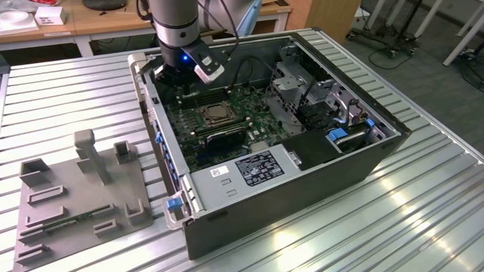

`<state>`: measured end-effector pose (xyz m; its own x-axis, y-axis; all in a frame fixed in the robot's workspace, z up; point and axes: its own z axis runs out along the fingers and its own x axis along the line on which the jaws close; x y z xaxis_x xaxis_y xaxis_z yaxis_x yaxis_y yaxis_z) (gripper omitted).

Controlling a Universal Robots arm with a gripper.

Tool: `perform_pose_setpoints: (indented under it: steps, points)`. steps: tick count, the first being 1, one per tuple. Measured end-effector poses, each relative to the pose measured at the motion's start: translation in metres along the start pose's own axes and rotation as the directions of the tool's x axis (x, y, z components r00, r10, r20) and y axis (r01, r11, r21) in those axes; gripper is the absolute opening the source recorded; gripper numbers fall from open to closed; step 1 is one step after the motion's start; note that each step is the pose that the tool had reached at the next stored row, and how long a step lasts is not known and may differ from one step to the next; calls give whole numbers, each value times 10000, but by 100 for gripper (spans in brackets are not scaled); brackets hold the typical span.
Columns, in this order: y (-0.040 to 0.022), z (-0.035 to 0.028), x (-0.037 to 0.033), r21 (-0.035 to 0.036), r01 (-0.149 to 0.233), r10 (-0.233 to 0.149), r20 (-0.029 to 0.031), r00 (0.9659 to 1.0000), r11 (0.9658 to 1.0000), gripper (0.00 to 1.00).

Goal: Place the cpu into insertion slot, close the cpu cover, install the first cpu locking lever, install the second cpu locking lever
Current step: 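Install the first cpu locking lever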

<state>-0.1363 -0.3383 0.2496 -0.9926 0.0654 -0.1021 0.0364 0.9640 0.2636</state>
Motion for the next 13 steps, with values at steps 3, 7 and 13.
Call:
perform_pose_setpoints:
  steps: [3,7,13]
  points:
    - [2,2,0,-150,-11,11,14,10000,9999,11]
    - [3,3,0,-298,-25,26,23,10000,9996,11]
    - [4,6,-27,-302,-25,26,22,10000,9995,11]
